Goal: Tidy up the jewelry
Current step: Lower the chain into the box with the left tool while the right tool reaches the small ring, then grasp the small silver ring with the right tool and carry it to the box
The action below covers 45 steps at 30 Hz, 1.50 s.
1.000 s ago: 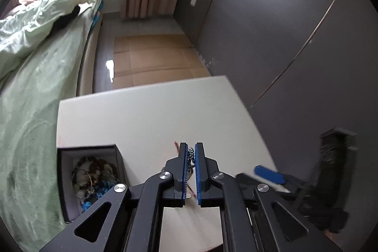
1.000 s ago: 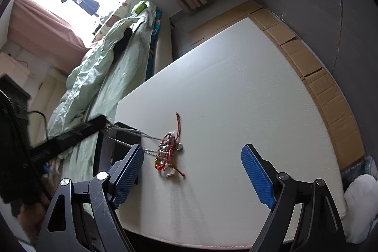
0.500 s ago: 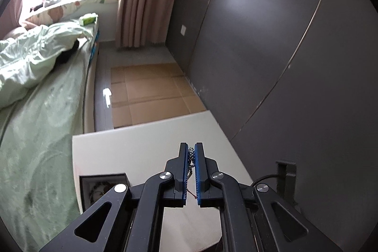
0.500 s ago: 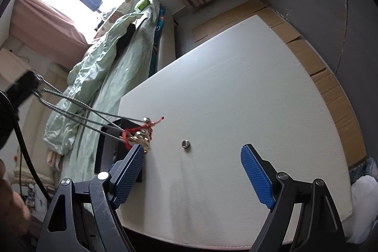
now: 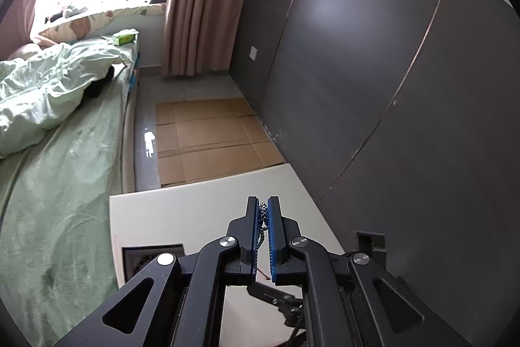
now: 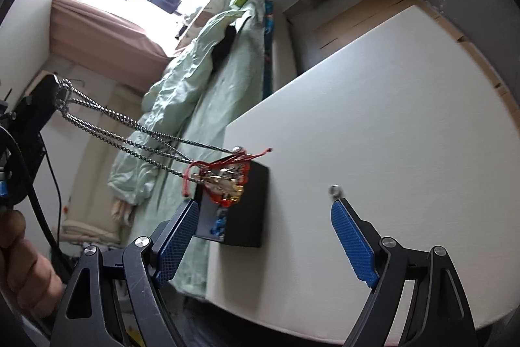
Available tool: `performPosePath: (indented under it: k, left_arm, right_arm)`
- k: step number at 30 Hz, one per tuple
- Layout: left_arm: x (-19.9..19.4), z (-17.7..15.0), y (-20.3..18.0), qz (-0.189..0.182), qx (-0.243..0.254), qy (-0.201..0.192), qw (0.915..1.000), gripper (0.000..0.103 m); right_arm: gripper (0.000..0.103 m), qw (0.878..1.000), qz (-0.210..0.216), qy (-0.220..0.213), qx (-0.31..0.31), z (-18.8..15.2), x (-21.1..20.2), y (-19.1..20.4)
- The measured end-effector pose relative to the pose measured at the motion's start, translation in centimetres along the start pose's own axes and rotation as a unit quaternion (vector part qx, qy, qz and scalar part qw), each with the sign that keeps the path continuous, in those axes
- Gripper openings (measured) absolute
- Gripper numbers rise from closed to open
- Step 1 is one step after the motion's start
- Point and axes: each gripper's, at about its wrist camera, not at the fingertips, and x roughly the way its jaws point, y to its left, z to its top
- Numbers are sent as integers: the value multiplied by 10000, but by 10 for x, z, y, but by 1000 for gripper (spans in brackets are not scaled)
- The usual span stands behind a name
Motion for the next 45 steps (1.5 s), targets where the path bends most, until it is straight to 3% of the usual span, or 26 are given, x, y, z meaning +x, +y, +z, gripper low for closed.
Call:
performPosePath:
  k: [11,13,16,23,34,39,40,45]
  left_arm:
    - [-24,0,33,344,-136,-186,9991,5]
    - [-22,-4,43,407,-181,-159,9989,5]
    - [-16,-8,55,473,-242,-97,9985,5]
    - [4,-24,90,516,-564,143,9970,5]
    - [28,-42,120,357,-848,432,9948,5]
    - [46,-54,136,421,-1023,798,9907,6]
    - [48,-58,139,411,-1057,860,9898,6]
    - [51,-73,149,430,-1102,999,9879,7]
  right_arm:
    - [80,9997,-168,192,-55,0,25,3]
    - [80,9989,-408,194,-81,2,27,-1]
    - [79,9929,-1147,189,-258,6,31,-4]
    - [53,9753,-2033,487,-712,16,58,-3]
    - [43,9462,-2839,859,-1292,13,90,8]
    - [19,9258,-3364,806,-1525,11,95,13]
    - [15,9250,-3383,803,-1531,10,94,13]
    - [14,9410,-2999,773,-1363,9,82,14]
